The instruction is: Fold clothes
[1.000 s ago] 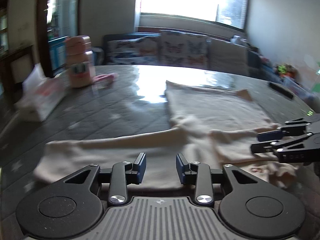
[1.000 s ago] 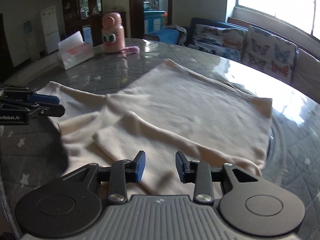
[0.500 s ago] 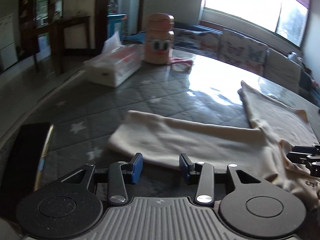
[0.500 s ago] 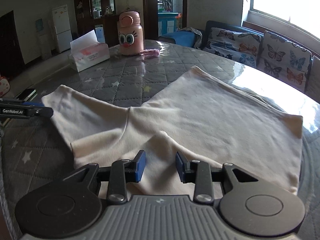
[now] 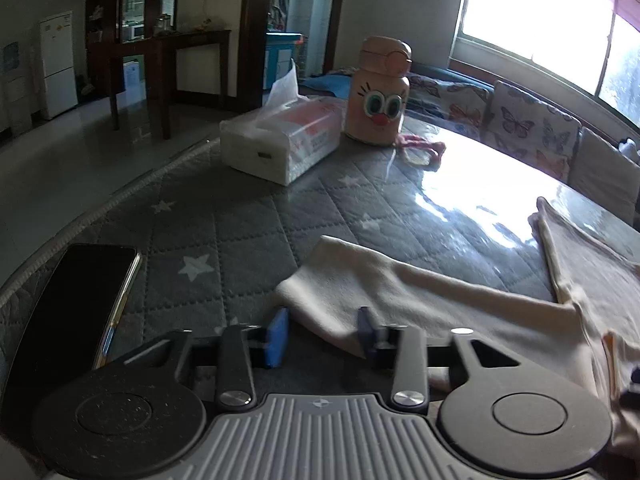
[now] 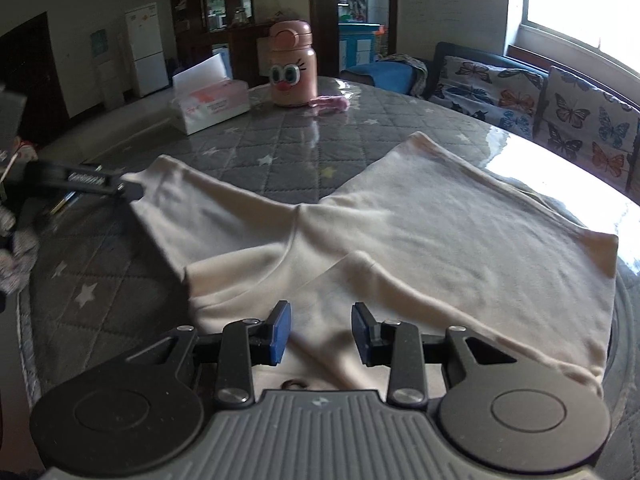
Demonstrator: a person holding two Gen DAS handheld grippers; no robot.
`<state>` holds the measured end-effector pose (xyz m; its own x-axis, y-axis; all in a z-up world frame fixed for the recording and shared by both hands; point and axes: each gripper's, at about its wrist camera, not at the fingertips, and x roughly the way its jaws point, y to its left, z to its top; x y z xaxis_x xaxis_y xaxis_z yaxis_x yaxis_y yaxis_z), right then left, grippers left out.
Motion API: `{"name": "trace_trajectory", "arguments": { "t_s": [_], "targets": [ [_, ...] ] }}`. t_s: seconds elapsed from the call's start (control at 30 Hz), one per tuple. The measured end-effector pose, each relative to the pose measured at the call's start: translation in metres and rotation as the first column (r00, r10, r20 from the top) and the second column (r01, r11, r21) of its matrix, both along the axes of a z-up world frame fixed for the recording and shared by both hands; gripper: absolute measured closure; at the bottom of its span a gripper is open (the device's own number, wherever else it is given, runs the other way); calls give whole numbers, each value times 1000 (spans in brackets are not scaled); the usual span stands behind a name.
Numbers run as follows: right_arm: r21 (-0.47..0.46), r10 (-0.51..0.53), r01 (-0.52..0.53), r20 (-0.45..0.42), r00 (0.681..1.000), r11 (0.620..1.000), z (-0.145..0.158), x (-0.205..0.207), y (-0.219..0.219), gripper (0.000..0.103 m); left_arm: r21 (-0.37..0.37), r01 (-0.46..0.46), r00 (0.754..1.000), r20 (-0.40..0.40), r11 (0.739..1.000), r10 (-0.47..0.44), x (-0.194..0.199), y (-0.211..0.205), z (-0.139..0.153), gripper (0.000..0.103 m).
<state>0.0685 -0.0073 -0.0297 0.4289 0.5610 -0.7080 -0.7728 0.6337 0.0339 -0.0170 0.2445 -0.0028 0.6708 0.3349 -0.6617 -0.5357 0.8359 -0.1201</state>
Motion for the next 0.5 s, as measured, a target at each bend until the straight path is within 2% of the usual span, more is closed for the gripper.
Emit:
{"name": "trace_trajectory", "arguments": {
  "t_s": [0.07,0.1,0.17,0.3,0.4,0.5],
  "targets": [
    [-9,13,-13,4,1000,1000,-2,-4,2,68,3,-15,1000,6,1000,15,3,4,1,93],
    [-14,15,-15,9,1000,1000,-3,-5,3,65,4,-23,1000,9,1000,22,5,5,2,95],
    [-22,21,-21,27,999,1000,-5,-8,4,65,7,-37,999,17,999,36,8,9,3,97],
    [7,17,-17,30,999,1000,0,-8,3,65,58,-15,995,95,998,10,15,5,36,98],
    [18,29,-29,8,1000,999,0,-7,5,65,96,37,986,156,995,-51,24,-10,63,99],
    [15,49,-50,4,999,999,-3,-9,7,63,139,110,967,214,984,-138,32,-34,88,99]
  ]
}}
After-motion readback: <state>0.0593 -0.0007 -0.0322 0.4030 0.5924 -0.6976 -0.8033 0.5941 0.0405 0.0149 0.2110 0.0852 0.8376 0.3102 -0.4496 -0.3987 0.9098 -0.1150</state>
